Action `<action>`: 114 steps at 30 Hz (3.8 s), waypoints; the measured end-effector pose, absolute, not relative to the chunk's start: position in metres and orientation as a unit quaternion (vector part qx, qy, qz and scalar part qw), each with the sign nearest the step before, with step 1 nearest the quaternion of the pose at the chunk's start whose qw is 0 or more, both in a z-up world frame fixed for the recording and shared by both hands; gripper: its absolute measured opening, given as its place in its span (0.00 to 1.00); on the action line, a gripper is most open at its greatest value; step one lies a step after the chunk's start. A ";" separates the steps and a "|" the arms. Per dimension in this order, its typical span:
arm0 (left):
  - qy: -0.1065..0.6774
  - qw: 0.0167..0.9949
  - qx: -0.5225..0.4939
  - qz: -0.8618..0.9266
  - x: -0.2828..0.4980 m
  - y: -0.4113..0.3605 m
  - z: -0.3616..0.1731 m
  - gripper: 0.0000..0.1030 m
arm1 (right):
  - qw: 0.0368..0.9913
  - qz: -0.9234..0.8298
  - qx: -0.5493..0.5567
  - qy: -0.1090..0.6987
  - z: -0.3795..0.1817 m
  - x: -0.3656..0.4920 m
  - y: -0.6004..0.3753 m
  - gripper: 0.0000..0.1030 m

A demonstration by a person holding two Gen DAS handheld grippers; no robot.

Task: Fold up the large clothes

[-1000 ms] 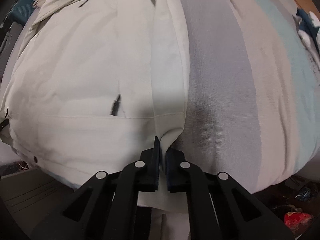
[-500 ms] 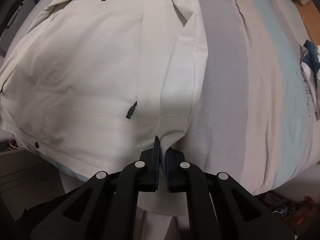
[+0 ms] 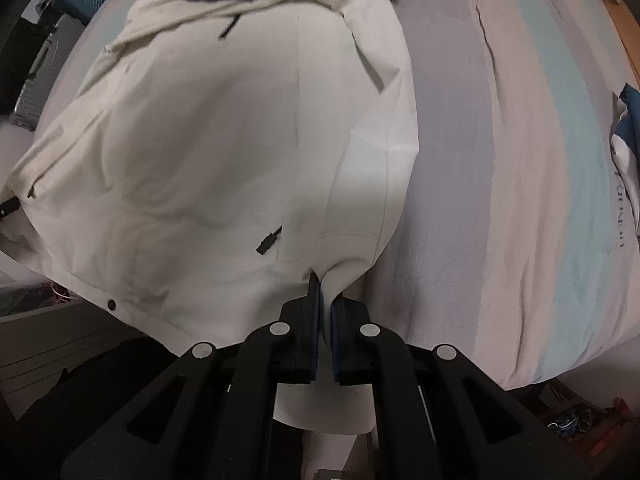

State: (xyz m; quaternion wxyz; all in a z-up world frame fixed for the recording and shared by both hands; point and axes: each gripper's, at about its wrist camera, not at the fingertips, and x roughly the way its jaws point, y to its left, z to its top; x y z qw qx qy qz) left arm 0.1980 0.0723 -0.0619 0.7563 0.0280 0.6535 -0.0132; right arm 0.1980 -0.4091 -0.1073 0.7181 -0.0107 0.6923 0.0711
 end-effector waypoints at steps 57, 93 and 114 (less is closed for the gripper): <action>0.664 0.744 0.046 -0.062 0.558 0.097 -0.042 0.04 | 0.739 0.046 0.025 0.671 -0.065 0.551 -0.448 0.03; 0.643 0.765 0.035 -0.035 0.705 0.092 -0.105 0.04 | 0.767 -0.028 0.001 0.641 -0.113 0.679 -0.439 0.03; 0.645 0.764 0.016 -0.028 0.733 0.097 -0.173 0.07 | 0.771 -0.018 -0.004 0.636 -0.182 0.703 -0.438 0.04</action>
